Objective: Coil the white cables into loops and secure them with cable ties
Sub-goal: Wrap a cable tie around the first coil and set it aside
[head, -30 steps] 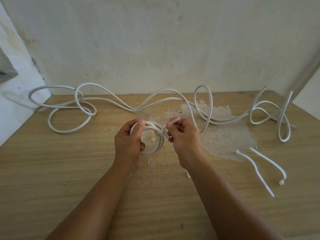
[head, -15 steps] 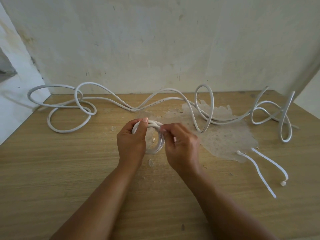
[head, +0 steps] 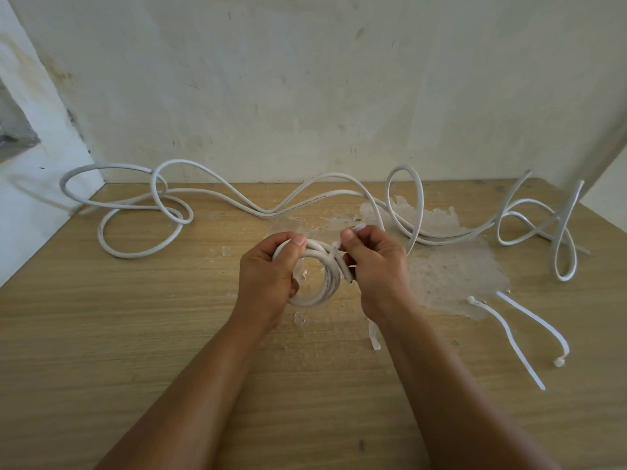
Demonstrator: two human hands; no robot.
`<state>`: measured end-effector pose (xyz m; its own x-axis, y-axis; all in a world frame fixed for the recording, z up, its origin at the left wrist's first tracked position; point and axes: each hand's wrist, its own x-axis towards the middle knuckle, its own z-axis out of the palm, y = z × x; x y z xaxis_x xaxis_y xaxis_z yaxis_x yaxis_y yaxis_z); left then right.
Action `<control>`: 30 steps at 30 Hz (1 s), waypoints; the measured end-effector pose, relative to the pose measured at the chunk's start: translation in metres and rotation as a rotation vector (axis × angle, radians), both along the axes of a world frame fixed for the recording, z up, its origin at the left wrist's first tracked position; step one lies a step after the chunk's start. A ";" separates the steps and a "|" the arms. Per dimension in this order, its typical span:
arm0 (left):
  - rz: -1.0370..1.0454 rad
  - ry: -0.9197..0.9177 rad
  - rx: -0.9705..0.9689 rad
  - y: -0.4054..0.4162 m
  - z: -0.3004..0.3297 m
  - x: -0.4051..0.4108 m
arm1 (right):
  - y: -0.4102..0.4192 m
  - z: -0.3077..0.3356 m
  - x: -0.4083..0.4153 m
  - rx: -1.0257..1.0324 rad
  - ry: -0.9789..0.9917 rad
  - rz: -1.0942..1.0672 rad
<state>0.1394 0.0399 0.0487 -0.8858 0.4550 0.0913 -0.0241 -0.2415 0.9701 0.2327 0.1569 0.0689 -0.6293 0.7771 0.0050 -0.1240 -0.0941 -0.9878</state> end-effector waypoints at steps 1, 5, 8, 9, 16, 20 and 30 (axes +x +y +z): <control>-0.013 -0.007 0.018 -0.001 0.000 -0.001 | 0.000 0.001 -0.001 -0.059 0.007 0.033; -0.082 0.015 0.066 -0.003 -0.004 -0.003 | 0.001 0.001 -0.005 -0.345 -0.021 0.103; -0.137 0.019 0.080 -0.006 -0.005 -0.004 | 0.004 -0.006 -0.013 -0.558 -0.086 0.148; -0.142 0.023 0.073 -0.006 -0.006 -0.005 | 0.004 -0.008 -0.015 -0.572 -0.102 0.170; 0.074 -0.089 0.017 -0.002 -0.005 -0.003 | 0.001 -0.007 -0.012 -0.256 -0.152 0.147; 0.207 -0.173 0.006 0.001 -0.002 -0.007 | -0.018 -0.008 -0.002 0.339 -0.323 0.154; 0.306 -0.393 0.041 0.003 0.001 0.005 | -0.035 -0.023 -0.009 0.842 -0.477 0.017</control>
